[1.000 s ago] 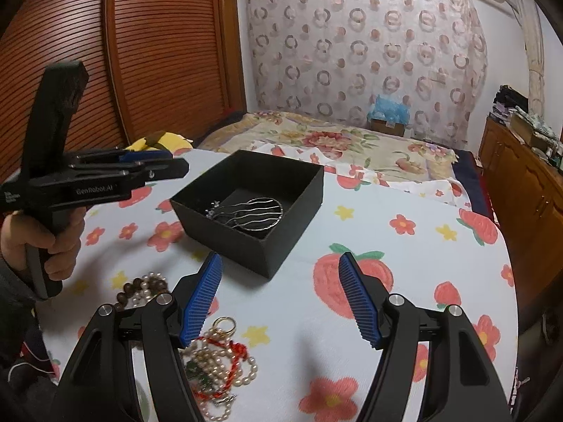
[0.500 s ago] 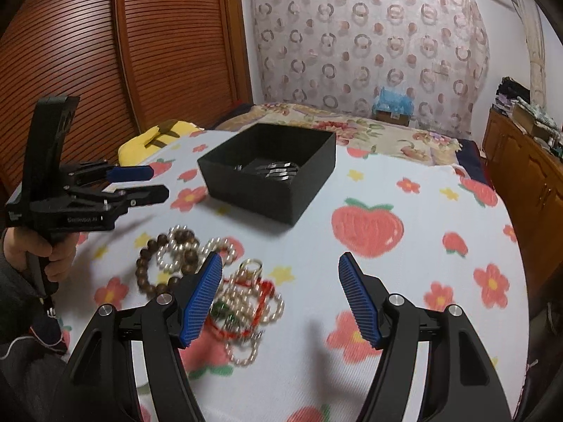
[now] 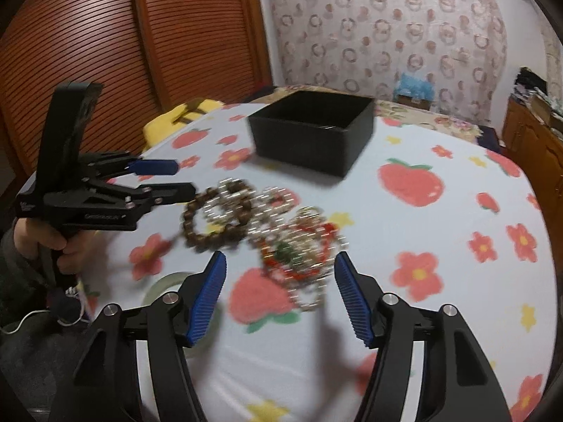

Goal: Organize jewelry
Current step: 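Grasp the brown bead bracelet with the left tool while the right tool grasps the jade bangle, then place the jade bangle into the box with the right tool while the left tool lifts the beads over it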

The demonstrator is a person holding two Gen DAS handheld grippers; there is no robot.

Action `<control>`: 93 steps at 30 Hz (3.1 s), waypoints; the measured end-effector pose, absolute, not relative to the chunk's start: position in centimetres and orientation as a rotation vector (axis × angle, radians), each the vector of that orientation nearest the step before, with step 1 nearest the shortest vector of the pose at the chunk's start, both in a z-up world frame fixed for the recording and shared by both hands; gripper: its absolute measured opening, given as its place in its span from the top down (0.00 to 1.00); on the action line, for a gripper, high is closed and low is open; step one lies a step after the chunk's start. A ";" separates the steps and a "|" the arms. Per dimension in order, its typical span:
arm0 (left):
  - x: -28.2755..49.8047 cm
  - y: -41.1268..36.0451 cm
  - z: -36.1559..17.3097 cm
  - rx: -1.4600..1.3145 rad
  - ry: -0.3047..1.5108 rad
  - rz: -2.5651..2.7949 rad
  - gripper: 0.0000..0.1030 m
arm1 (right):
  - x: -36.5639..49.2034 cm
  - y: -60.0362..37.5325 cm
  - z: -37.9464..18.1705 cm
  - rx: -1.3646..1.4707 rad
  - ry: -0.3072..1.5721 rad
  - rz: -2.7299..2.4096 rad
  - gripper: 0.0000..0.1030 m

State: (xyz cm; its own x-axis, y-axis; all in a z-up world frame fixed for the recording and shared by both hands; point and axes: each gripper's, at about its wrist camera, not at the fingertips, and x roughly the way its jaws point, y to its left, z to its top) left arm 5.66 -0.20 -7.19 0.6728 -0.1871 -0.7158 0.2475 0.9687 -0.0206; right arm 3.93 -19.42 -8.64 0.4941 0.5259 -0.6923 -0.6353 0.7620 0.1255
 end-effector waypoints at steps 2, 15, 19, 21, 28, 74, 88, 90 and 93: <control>5.3 -0.2 -7.3 0.086 0.799 -0.242 0.37 | 3.4 -18.5 -8.9 -0.177 0.791 0.737 0.45; 5.7 -0.2 -8.1 0.079 0.831 -0.247 0.46 | 2.2 -15.8 -10.4 -0.304 0.848 0.783 0.70; 6.0 -0.2 -8.3 0.071 0.843 -0.254 0.61 | 2.3 -15.9 -10.4 -0.324 0.844 0.778 0.76; 6.2 -0.3 -8.4 0.070 0.851 -0.258 0.69 | 2.4 -16.0 -10.3 -0.333 0.842 0.768 0.84; 6.9 -0.7 -8.8 0.087 0.864 -0.249 0.73 | 3.3 -17.1 -10.4 -0.296 0.833 0.702 0.92; 3.9 0.2 1.4 0.092 0.575 -0.237 0.88 | 4.0 -17.4 -7.0 -0.271 0.713 0.646 0.92; 6.3 -0.4 2.7 0.109 0.539 -0.233 0.88 | 9.2 -17.5 -4.3 -0.293 0.623 0.582 0.92; 6.7 -0.6 2.8 0.111 0.535 -0.233 0.88 | 10.2 -17.4 -3.9 -0.287 0.613 0.571 0.92; 7.2 -0.8 3.2 0.114 0.530 -0.234 0.88 | 11.7 -17.4 -3.1 -0.282 0.596 0.558 0.92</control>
State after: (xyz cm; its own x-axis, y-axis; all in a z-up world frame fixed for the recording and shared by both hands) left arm 7.22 -0.79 3.17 0.8368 -0.1916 -0.5130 0.2504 0.9670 0.0473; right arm 11.70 -17.36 -3.05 0.6872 0.4120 -0.5983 -0.5699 0.8166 -0.0921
